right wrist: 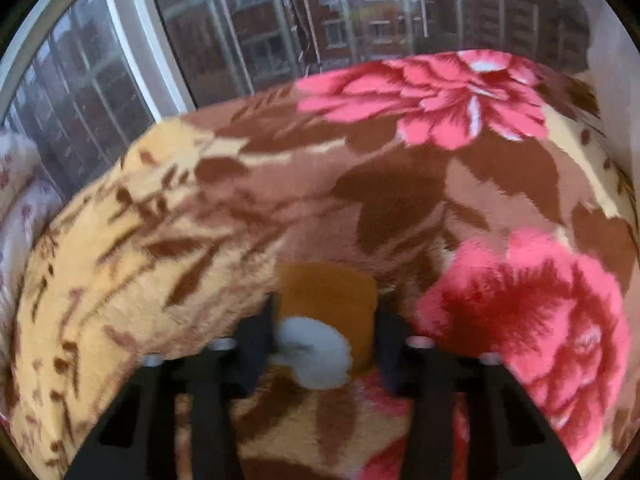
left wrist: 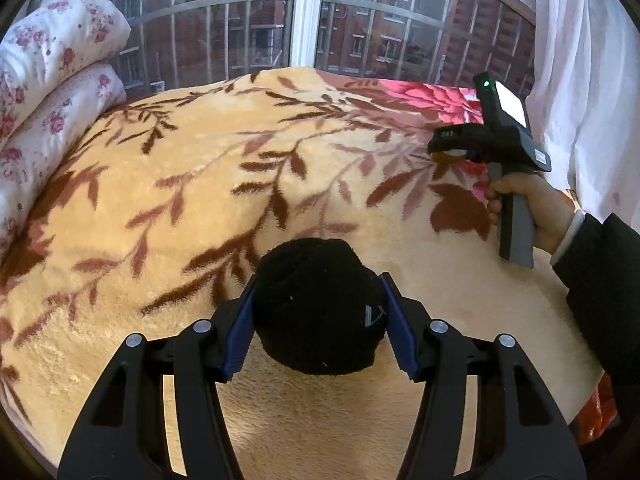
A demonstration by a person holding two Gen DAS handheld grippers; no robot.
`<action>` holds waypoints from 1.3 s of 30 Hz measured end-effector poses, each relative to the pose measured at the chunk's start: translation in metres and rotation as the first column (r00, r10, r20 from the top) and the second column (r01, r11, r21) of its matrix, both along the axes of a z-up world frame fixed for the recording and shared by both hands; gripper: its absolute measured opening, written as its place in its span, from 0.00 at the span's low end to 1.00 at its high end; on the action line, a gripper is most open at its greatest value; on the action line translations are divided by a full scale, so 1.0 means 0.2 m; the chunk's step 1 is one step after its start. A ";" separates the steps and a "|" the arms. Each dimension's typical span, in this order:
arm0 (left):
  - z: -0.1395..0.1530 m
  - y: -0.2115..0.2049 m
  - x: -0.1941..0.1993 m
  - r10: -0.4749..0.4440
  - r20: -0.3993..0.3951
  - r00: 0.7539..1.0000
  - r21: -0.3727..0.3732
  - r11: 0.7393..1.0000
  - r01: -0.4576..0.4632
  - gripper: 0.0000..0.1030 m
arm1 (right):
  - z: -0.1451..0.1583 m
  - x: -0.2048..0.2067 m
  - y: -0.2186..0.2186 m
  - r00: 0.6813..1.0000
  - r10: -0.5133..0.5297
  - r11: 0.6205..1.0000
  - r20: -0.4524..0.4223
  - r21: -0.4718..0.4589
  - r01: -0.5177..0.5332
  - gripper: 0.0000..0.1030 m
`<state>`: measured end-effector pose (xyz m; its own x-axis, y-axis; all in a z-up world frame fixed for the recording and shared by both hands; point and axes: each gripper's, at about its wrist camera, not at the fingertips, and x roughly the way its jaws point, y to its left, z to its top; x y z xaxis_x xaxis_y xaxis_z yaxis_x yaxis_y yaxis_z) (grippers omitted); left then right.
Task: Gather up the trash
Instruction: 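Grasp the brown-and-white plush piece with the right gripper while the left holds the plush, then carry both plush items to the orange bucket and release both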
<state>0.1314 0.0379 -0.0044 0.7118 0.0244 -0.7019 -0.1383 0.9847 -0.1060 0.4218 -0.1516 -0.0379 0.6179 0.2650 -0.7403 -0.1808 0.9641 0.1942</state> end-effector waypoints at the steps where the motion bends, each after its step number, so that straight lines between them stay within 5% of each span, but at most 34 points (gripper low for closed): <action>1: 0.01 0.00 -0.01 0.001 0.004 1.000 -0.005 1.000 -0.001 0.55 | 0.03 -0.04 -0.02 1.000 -0.003 1.000 0.012 0.023 0.002 0.32; 6: 0.04 -0.01 -0.08 -0.016 0.018 1.000 -0.037 0.999 0.016 0.55 | 0.18 -0.32 -0.05 0.996 0.050 0.996 0.073 0.074 -0.055 0.31; 11: 0.12 -0.06 -0.24 -0.036 0.054 0.998 -0.021 0.999 0.037 0.55 | 0.32 -0.82 -0.09 0.974 0.176 0.979 0.139 0.082 -0.189 0.31; 21: 0.14 -0.20 -0.67 -0.103 0.053 0.993 0.011 0.995 0.103 0.55 | 0.39 -1.78 -0.25 0.926 0.325 0.935 0.194 0.084 -0.345 0.31; 30: -0.11 -0.35 -1.03 -0.179 -0.065 0.982 0.034 0.983 0.182 0.55 | 0.15 -2.39 -0.27 0.867 0.484 0.873 0.120 -0.004 -0.487 0.31; 39: -0.48 -0.42 -1.10 -0.231 -0.222 0.947 0.068 0.965 0.252 0.55 | -0.27 -2.46 -0.22 0.828 0.550 0.830 -0.110 -0.038 -0.556 0.31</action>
<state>-0.0891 -0.0467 -0.1009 0.5414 -0.0564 -0.8389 0.0959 0.9954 -0.0051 -0.0703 -0.1955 -0.0921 0.3120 0.4906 -0.8136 -0.6722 0.7192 0.1759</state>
